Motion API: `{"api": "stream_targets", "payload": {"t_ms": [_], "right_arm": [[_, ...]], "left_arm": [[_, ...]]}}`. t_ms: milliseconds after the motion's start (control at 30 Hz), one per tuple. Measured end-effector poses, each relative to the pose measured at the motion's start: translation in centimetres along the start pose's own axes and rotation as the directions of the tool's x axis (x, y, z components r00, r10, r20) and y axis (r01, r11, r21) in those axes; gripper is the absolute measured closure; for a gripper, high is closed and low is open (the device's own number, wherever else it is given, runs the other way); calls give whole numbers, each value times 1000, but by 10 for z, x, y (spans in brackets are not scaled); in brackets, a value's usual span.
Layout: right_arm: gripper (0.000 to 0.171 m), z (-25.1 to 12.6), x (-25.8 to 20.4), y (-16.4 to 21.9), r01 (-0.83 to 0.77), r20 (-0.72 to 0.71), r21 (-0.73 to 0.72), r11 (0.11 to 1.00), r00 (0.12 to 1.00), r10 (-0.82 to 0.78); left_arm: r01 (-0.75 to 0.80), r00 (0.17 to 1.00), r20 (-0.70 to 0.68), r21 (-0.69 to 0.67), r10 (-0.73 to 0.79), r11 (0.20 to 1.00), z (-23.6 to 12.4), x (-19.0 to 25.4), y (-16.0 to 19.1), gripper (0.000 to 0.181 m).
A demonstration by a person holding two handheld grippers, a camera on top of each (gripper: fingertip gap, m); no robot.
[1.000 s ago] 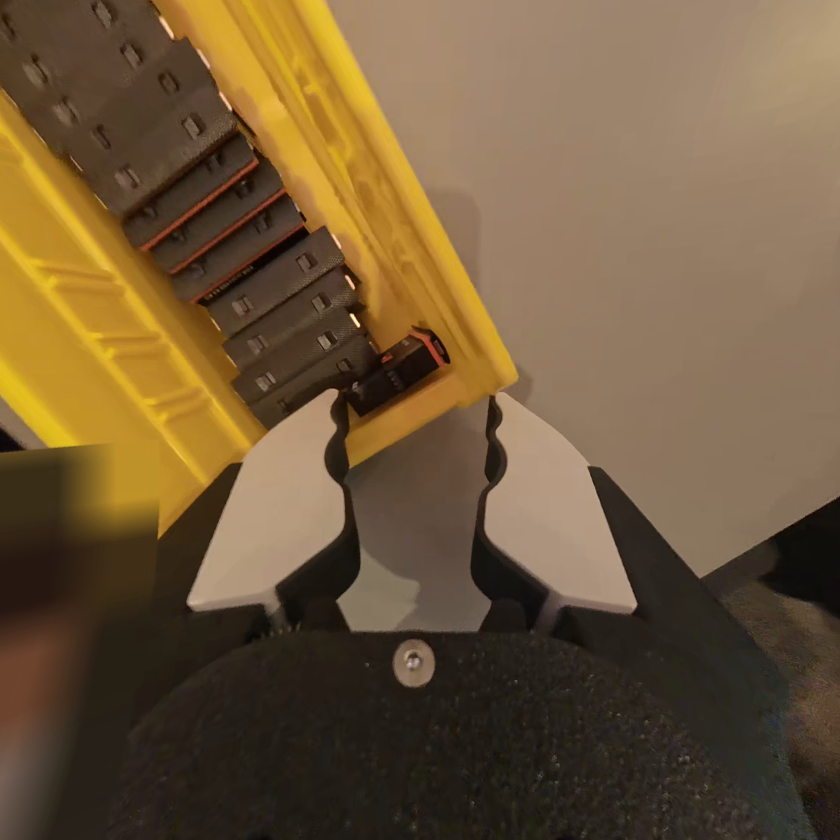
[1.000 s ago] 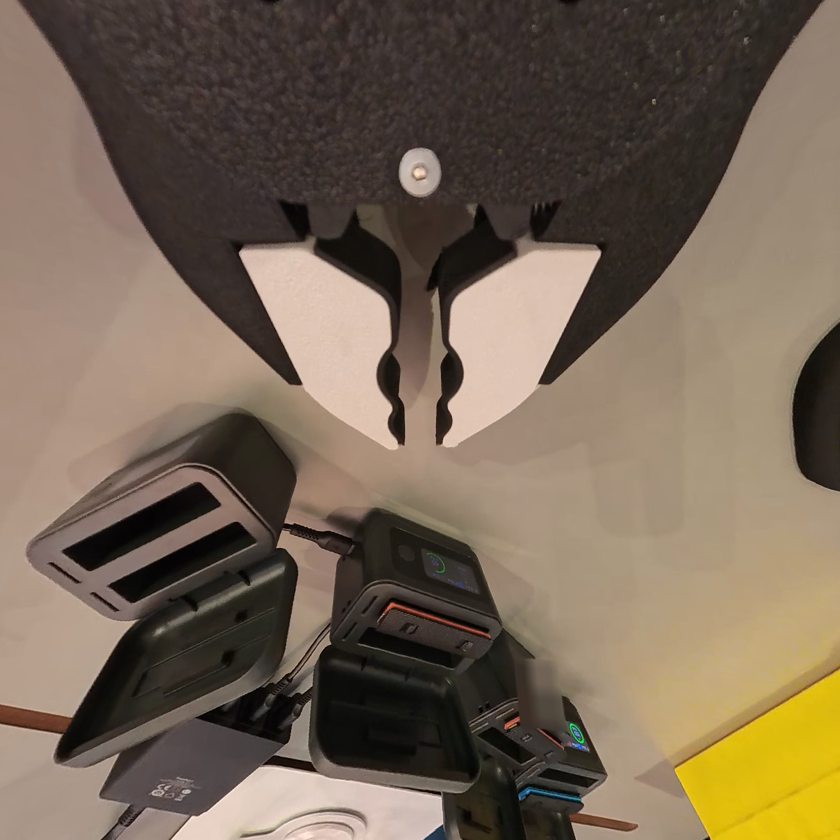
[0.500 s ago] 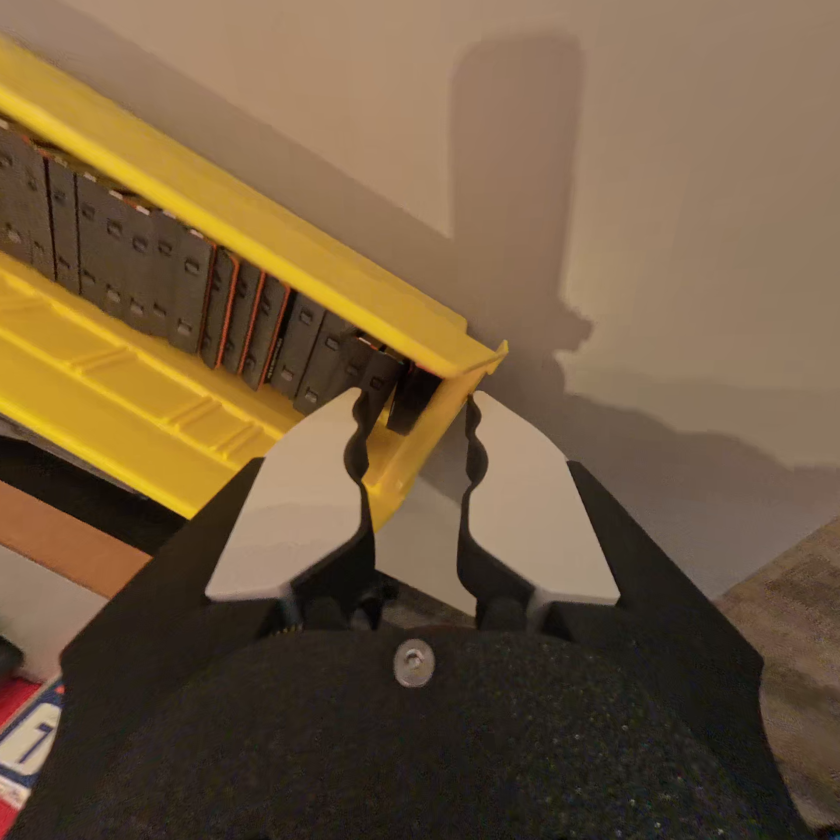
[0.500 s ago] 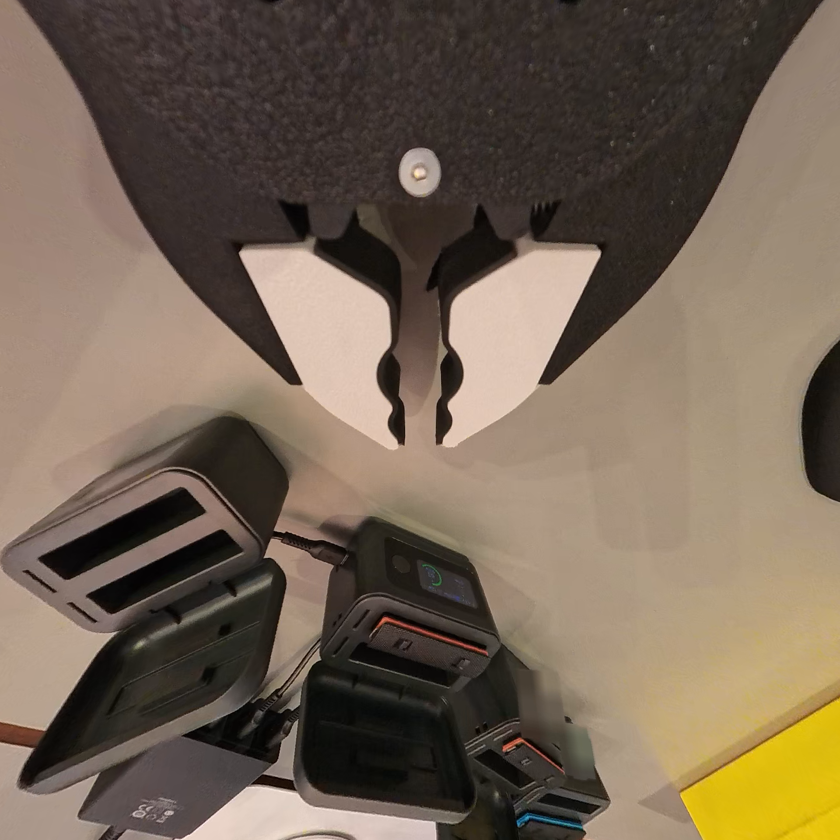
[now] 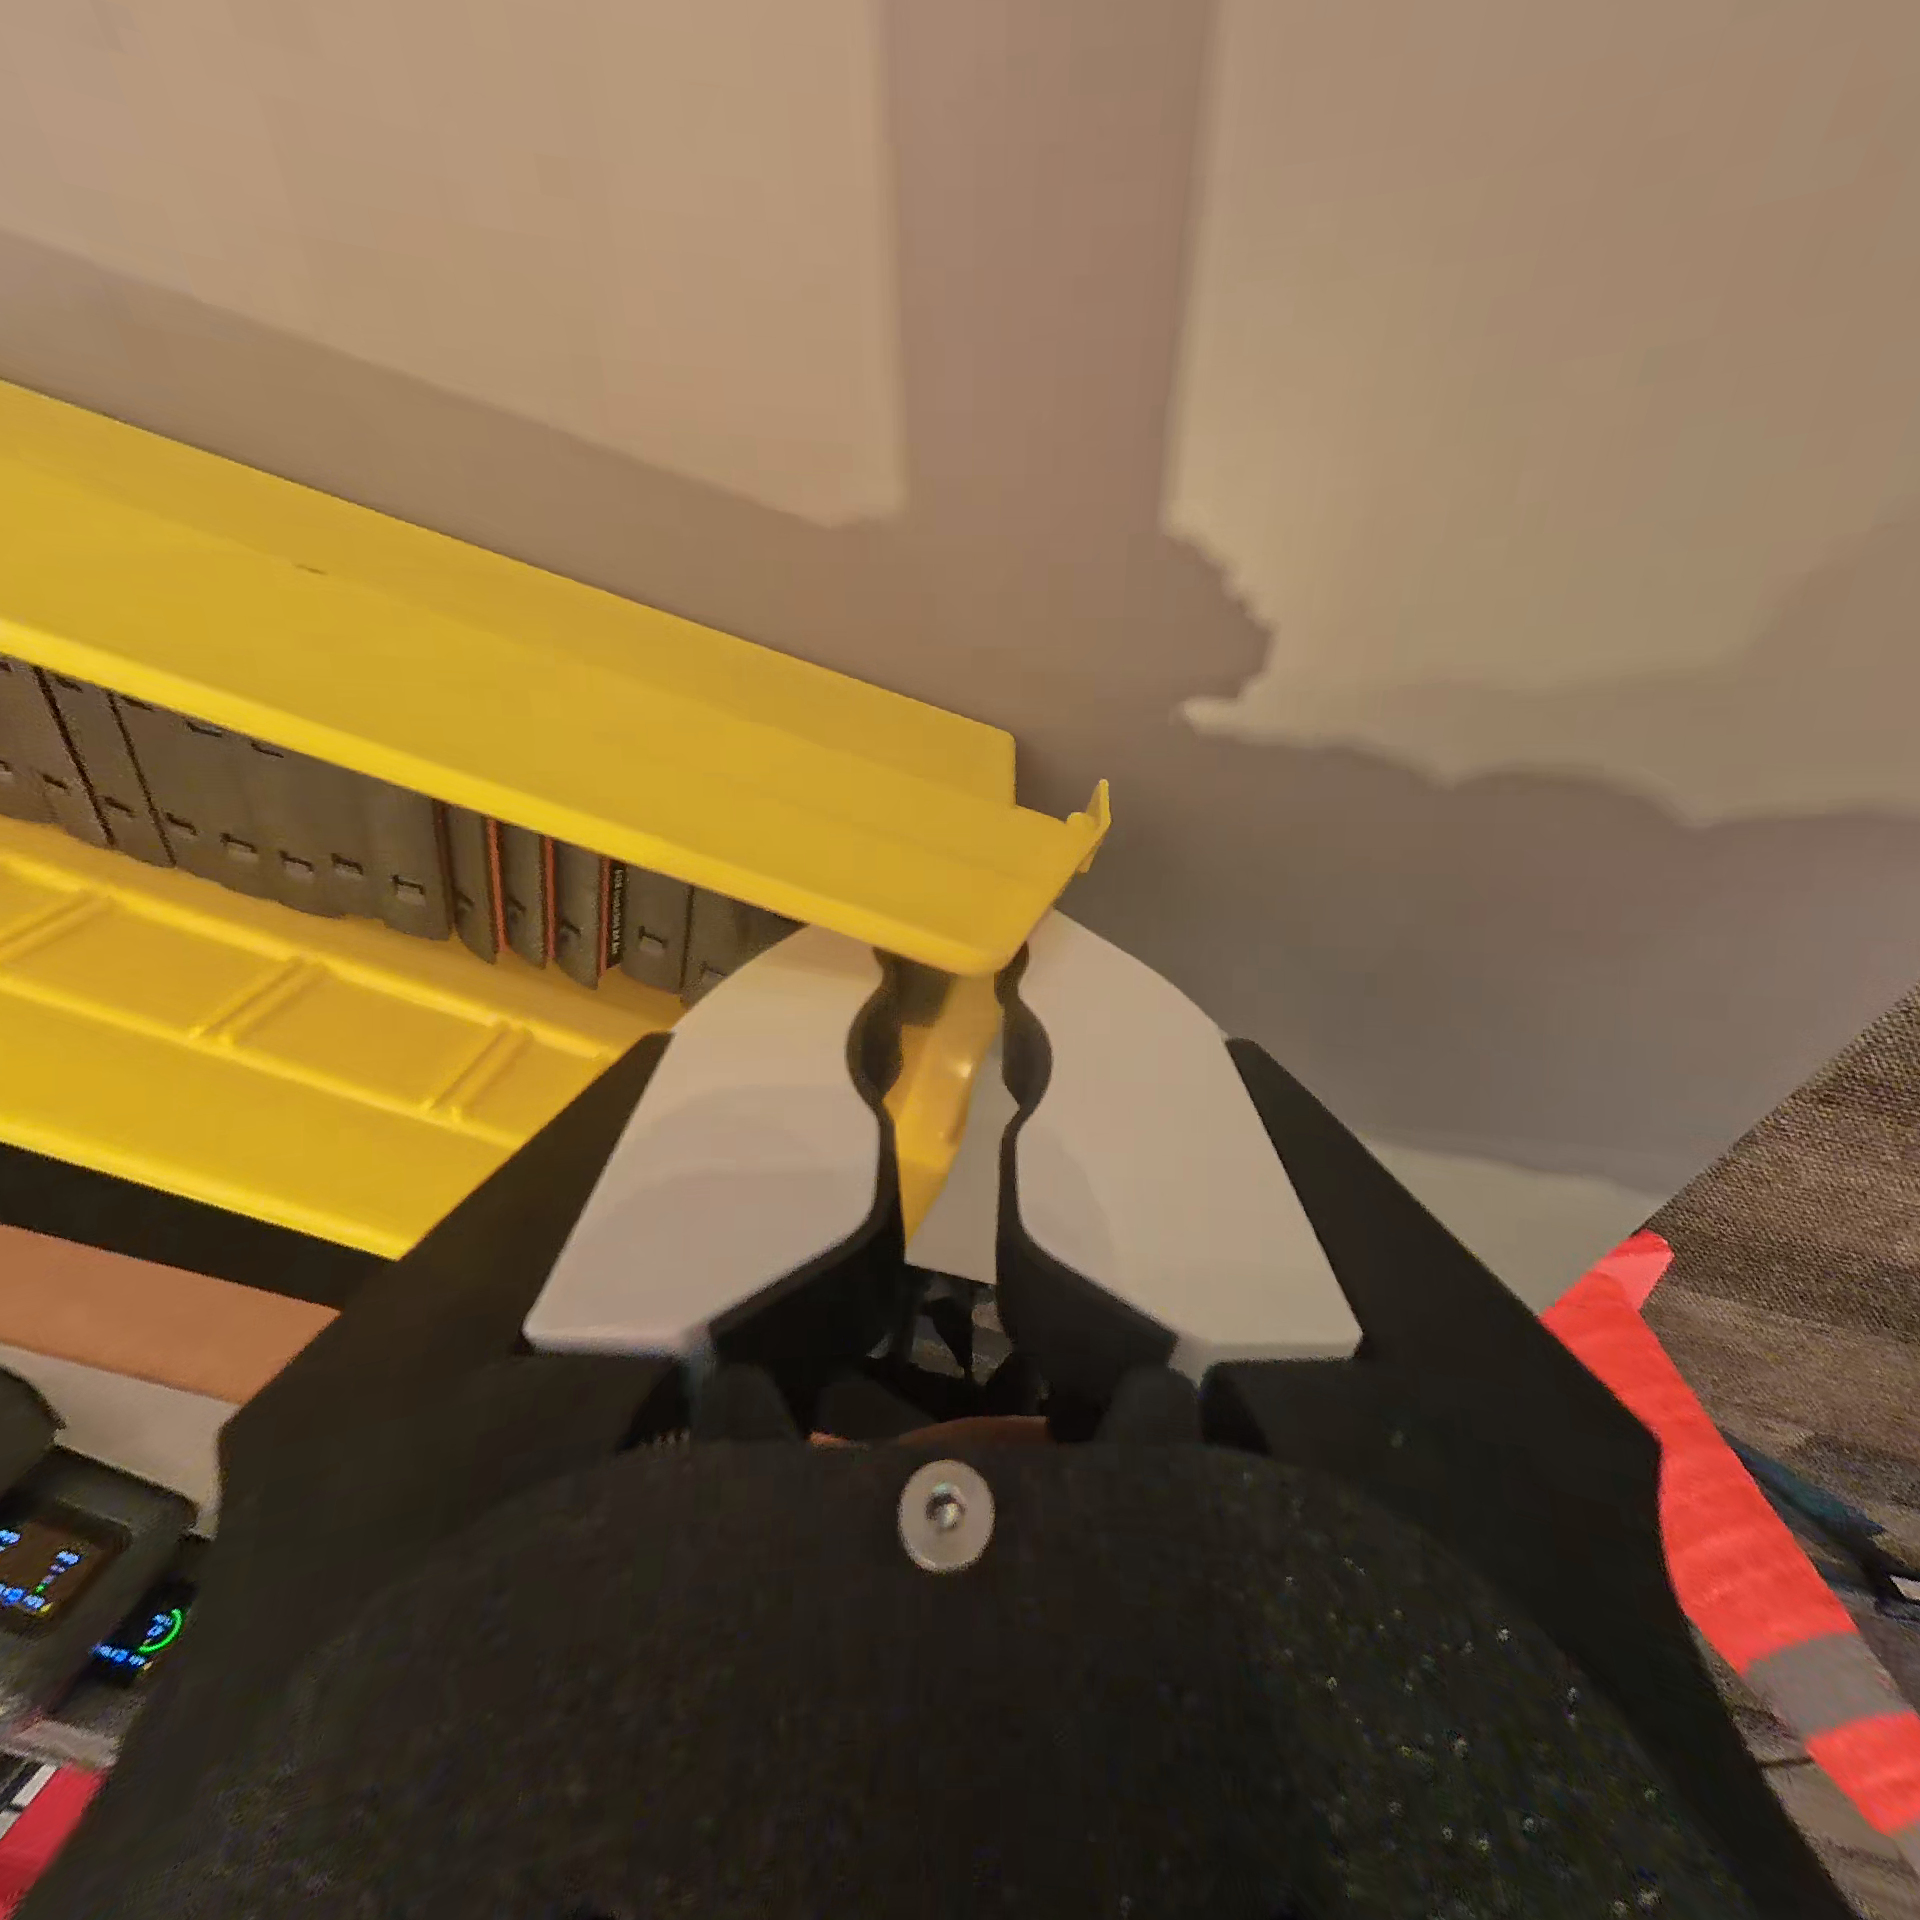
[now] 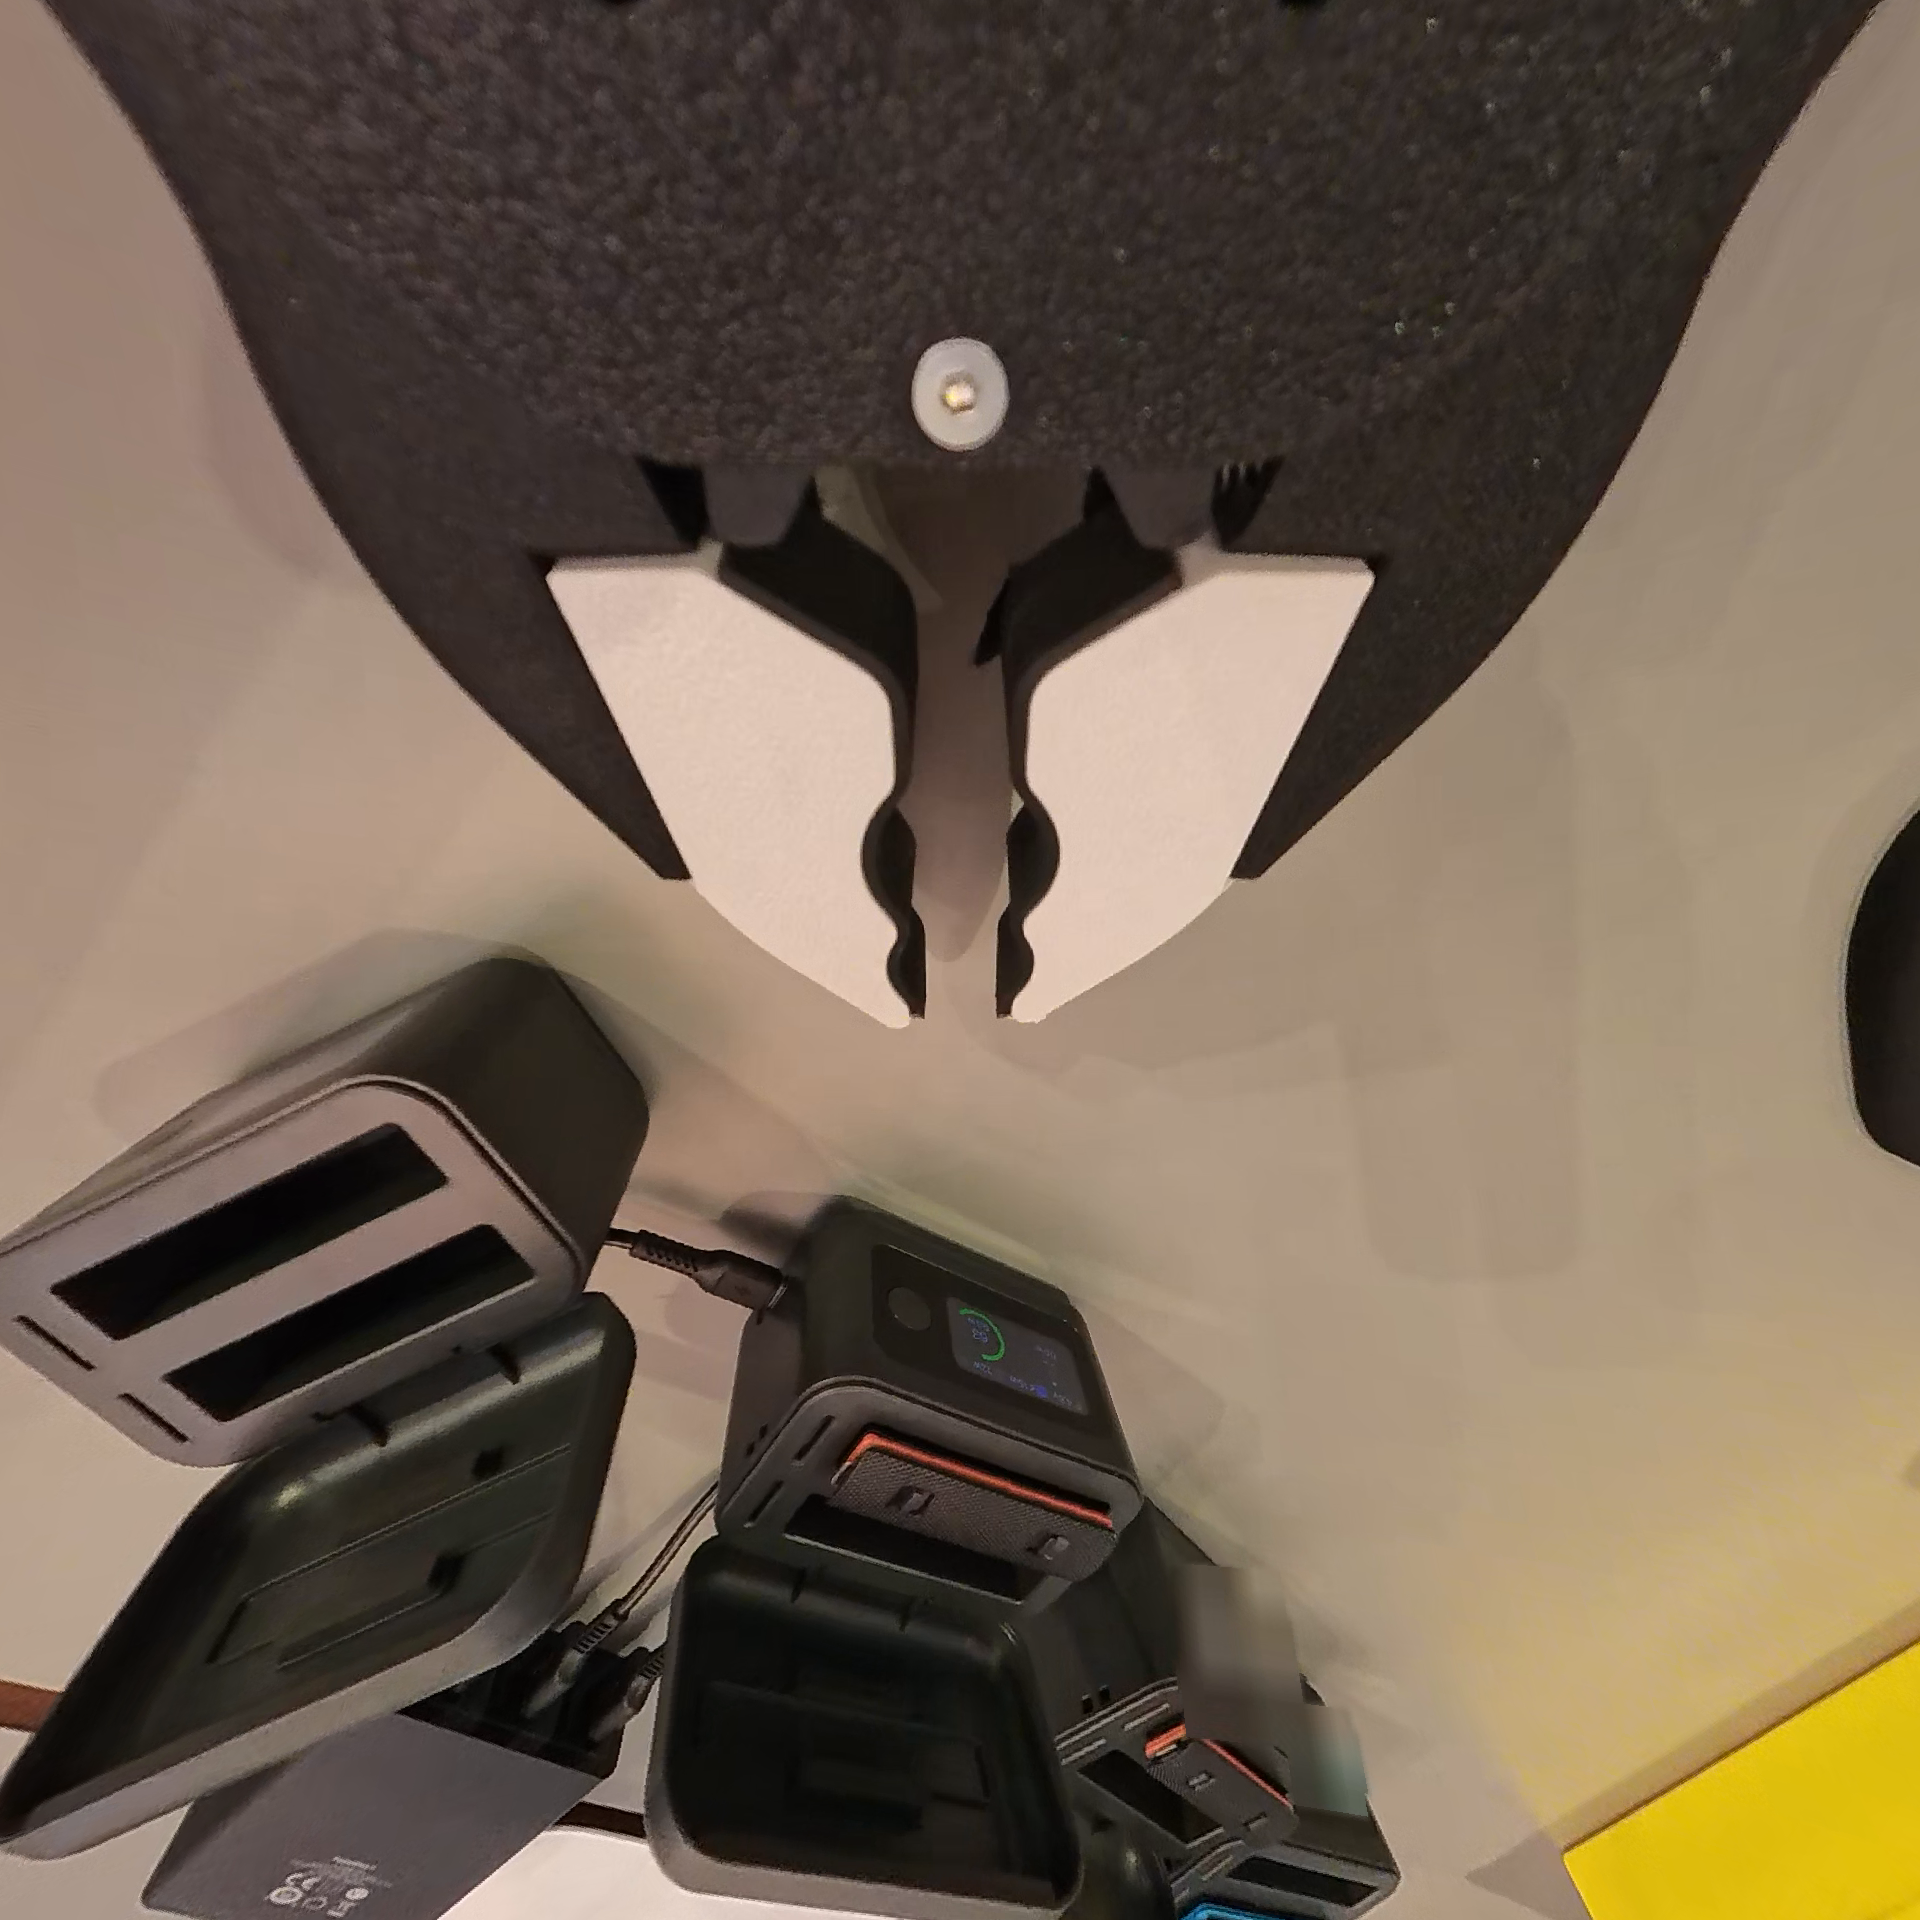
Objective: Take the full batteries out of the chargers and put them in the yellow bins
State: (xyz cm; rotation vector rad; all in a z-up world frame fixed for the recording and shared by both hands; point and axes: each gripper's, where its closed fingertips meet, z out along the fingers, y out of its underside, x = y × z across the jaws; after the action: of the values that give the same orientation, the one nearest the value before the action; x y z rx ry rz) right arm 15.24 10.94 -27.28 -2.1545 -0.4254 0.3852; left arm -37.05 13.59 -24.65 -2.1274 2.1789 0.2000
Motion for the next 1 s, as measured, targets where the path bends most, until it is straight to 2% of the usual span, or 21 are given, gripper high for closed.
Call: {"api": "stream_targets", "payload": {"t_ms": [400, 933, 967, 1000], "right_arm": [[159, -2, 0, -1, 9, -6, 2, 1000, 1000, -9], [159, 0, 0, 2, 17, -11, -11, 1000, 1000, -17], [159, 0, 0, 2, 17, -11, -11, 1000, 1000, -17], [159, 0, 0, 2, 18, -11, -12, 1000, 1000, -18]], "left_arm": [[32, 995, 91, 42, -35, 999, -1, -7, 3, 170], [102, 965, 232, 93, -121, 990, -31, -17, 29, 171], [105, 960, 250, 90, -124, 990, -35, -18, 32, 181], [100, 954, 272, 103, -125, 990, -41, -21, 32, 181]]}}
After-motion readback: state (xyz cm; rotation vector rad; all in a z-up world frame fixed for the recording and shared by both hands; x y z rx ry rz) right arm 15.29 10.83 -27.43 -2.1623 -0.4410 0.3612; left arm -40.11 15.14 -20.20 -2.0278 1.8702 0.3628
